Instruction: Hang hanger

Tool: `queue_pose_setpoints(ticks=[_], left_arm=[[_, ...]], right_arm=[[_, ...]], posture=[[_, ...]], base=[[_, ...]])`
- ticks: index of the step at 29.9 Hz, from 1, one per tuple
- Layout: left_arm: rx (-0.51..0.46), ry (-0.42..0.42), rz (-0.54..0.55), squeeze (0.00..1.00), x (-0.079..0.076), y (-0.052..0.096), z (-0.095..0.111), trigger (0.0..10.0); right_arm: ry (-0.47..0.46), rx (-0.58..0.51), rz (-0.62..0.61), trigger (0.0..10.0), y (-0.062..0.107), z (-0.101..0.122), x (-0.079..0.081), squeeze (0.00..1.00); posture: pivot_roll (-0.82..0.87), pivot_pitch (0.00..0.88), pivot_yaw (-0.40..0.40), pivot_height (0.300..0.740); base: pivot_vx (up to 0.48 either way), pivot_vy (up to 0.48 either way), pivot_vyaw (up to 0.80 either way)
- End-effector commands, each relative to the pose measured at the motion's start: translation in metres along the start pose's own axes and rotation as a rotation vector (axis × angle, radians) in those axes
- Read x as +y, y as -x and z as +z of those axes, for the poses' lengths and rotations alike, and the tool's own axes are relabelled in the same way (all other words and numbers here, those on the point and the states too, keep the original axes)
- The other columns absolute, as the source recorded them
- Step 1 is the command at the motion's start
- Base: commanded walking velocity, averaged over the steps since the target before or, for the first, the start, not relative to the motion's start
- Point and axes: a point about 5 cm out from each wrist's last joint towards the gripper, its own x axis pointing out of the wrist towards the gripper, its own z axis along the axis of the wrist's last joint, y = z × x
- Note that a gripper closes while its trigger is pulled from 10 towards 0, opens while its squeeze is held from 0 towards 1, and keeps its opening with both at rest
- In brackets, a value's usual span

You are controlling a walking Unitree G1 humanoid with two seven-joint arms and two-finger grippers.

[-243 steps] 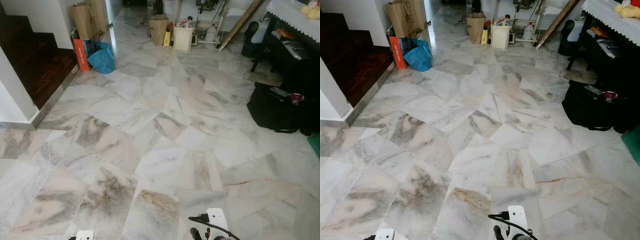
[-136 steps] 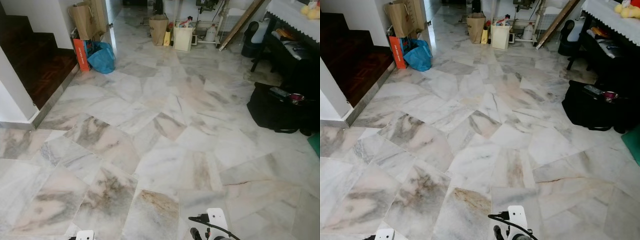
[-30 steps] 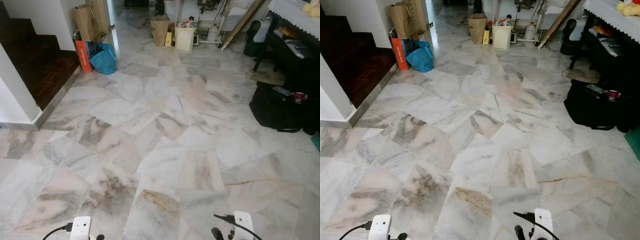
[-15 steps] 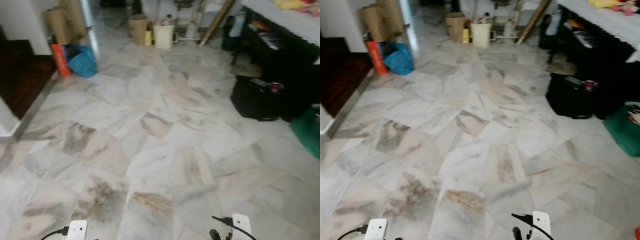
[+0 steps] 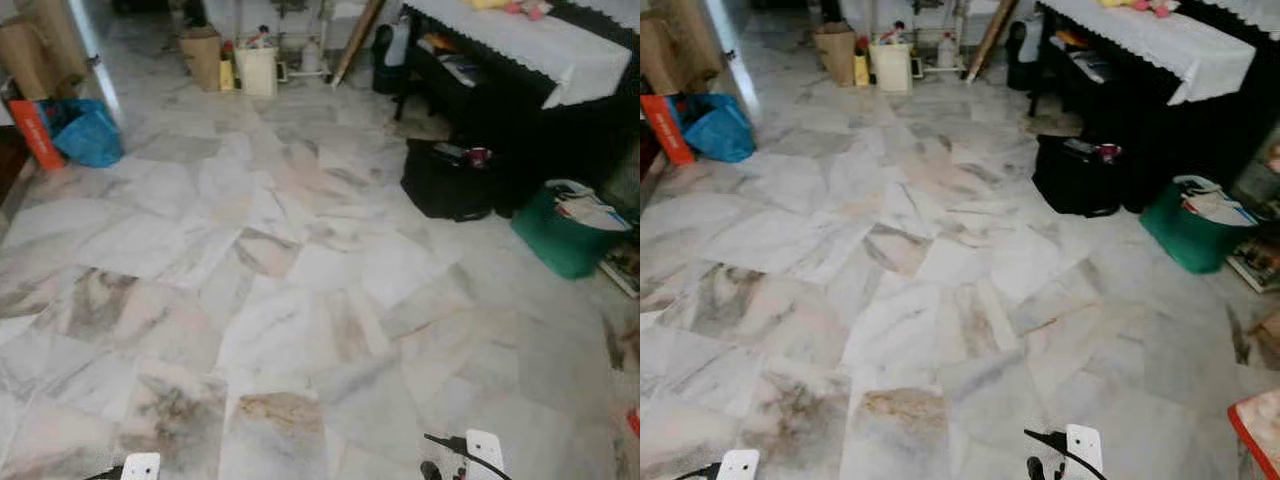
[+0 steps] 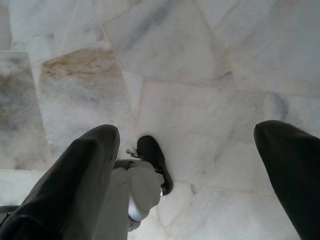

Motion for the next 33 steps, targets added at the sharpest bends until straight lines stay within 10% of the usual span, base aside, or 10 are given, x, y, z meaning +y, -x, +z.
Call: queue_pose_setpoints(ticks=[1,33], left_arm=[[0.033,-0.011,-0.001,0.0,-0.0025,0.0008,-0.0065,10.0],[0.012,-0.028,-0.018,0.0,-0.0088,-0.0008,-0.0017,10.0]], right_arm=[[0.004,0.01,-0.004,10.0,0.0005,-0.0022,-0.0011,0.0],[0.012,0.016,0.02,10.0,-0.0001,-0.0018,0.0016,0.0]], posture=[[0.03,0.0,-0.017,0.74],[0.02,0.0,-0.008,0.74]], base=[[0.0,0.0,-0.77],[0.0,0.0,-0.77]])
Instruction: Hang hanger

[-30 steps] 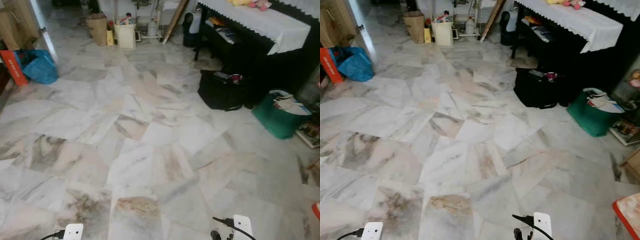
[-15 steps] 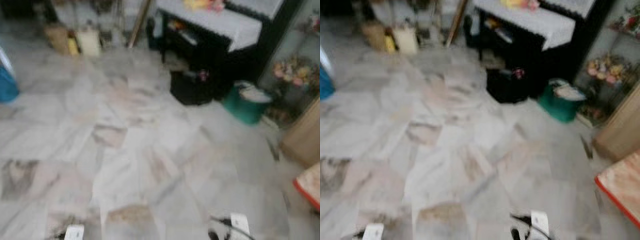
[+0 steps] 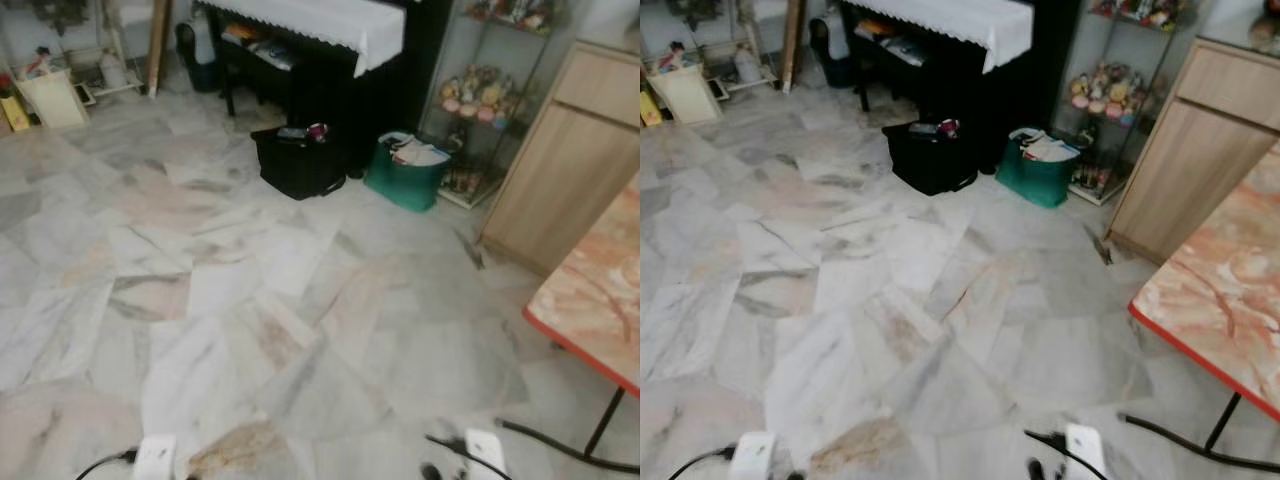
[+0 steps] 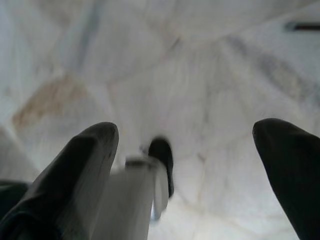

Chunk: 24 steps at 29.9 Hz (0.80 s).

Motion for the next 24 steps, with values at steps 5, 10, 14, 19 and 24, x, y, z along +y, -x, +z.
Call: queue_pose_setpoints(ticks=[5,10,14,19,24], left_arm=[[0.052,-0.01,0.008,0.0,0.0053,0.0045,-0.0154,10.0],[0.051,-0.01,0.003,0.0,0.0042,0.0042,-0.0148,10.0],[0.052,-0.011,0.0,0.0,0.0037,0.0042,-0.0149,10.0],[0.052,-0.009,-0.002,0.0,0.0033,0.0043,-0.0154,10.0],[0.052,-0.01,-0.002,0.0,0.0033,0.0044,-0.0155,10.0]], right_arm=[[0.0,0.011,0.016,10.0,-0.0006,-0.0036,0.0052,0.0],[-0.001,0.011,0.014,10.0,-0.0004,-0.0035,0.0041,0.0],[-0.002,0.01,0.016,10.0,-0.0003,-0.0035,0.004,0.0],[-0.001,0.012,0.017,10.0,-0.0003,-0.0037,0.0039,0.0],[-0.004,0.011,0.016,10.0,-0.0003,-0.0038,0.004,0.0]], posture=[[0.03,0.0,-0.018,0.74],[0.03,0.0,-0.015,0.74],[0.02,0.0,-0.015,0.74],[0.02,0.0,-0.016,0.74],[0.02,0.0,-0.016,0.74]], base=[[0.0,0.0,-0.77],[0.0,0.0,-0.77],[0.0,0.0,-0.77],[0.0,0.0,-0.77],[0.0,0.0,-0.77]])
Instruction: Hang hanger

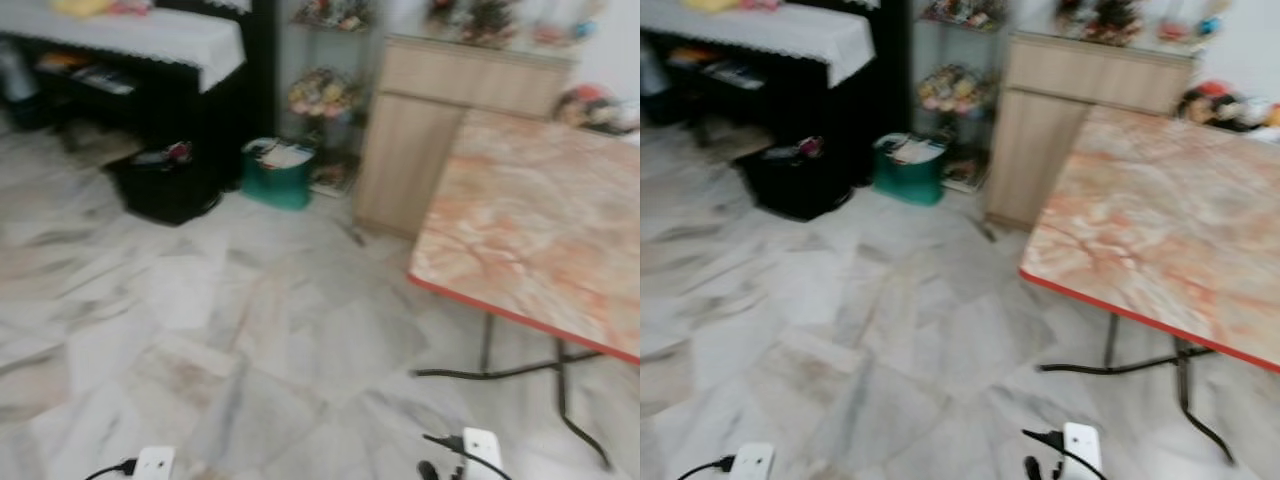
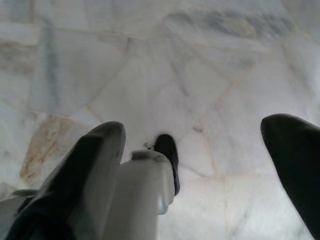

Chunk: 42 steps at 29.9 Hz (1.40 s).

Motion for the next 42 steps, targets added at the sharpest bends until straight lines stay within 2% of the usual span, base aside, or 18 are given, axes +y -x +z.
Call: queue_pose_setpoints(ticks=[1,17,26,42], left_arm=[[0.001,-0.004,-0.013,0.0,-0.0044,-0.0009,0.0012,10.0],[-0.01,-0.001,-0.016,0.0,-0.0055,-0.0015,0.0037,10.0],[-0.008,-0.033,-0.029,0.0,-0.0078,-0.0016,0.0036,10.0],[-0.008,-0.026,-0.04,0.0,-0.0121,-0.0017,0.0025,10.0]], right_arm=[[0.0,-0.001,-0.015,10.0,0.0011,0.001,-0.0055,0.0],[0.001,0.0,-0.015,10.0,0.0013,0.0009,-0.006,0.0],[-0.008,-0.018,-0.019,10.0,0.0017,0.0013,-0.0072,0.0],[-0.006,-0.022,-0.031,10.0,0.0021,0.0032,-0.0098,0.0]], posture=[[0.02,0.0,-0.016,0.74],[0.03,0.0,-0.019,0.74],[0.03,0.0,-0.023,0.74],[0.01,0.0,-0.026,0.74]], base=[[0.0,0.0,-0.77],[0.0,0.0,-0.77],[0.0,0.0,0.0],[0.0,-0.33,0.0]])
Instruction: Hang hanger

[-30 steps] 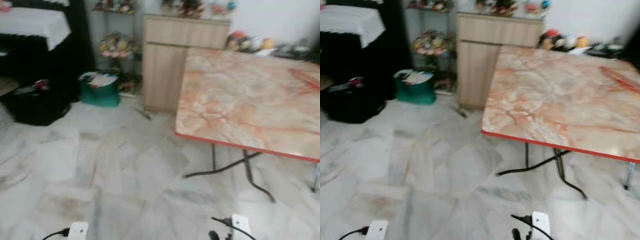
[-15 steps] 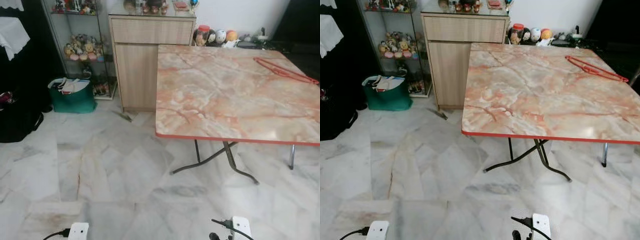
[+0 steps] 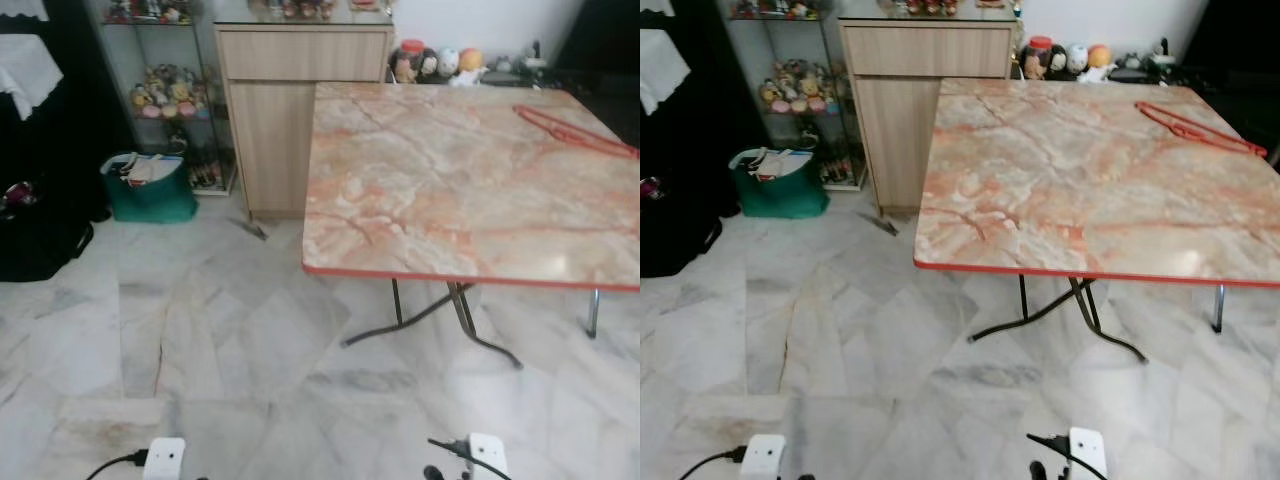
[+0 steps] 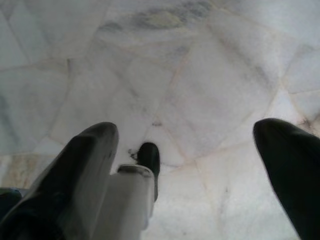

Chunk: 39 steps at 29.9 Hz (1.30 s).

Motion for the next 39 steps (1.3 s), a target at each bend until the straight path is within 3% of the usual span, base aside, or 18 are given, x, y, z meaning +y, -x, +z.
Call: queue_pose_setpoints(ticks=[1,39], left_arm=[[0.012,-0.021,-0.004,0.0,0.001,0.001,-0.0035,10.0],[0.006,-0.037,-0.021,0.0,-0.0015,0.0006,-0.0023,10.0]], right_arm=[[-0.011,-0.004,-0.003,10.0,-0.0003,0.0008,0.0005,0.0],[-0.006,-0.003,-0.004,10.0,0.0,-0.0004,0.0003,0.0]], posture=[[0.01,0.0,-0.026,0.74],[0.0,0.0,-0.015,0.74]], base=[[0.0,-0.337,0.0],[0.0,-0.35,0.0]])
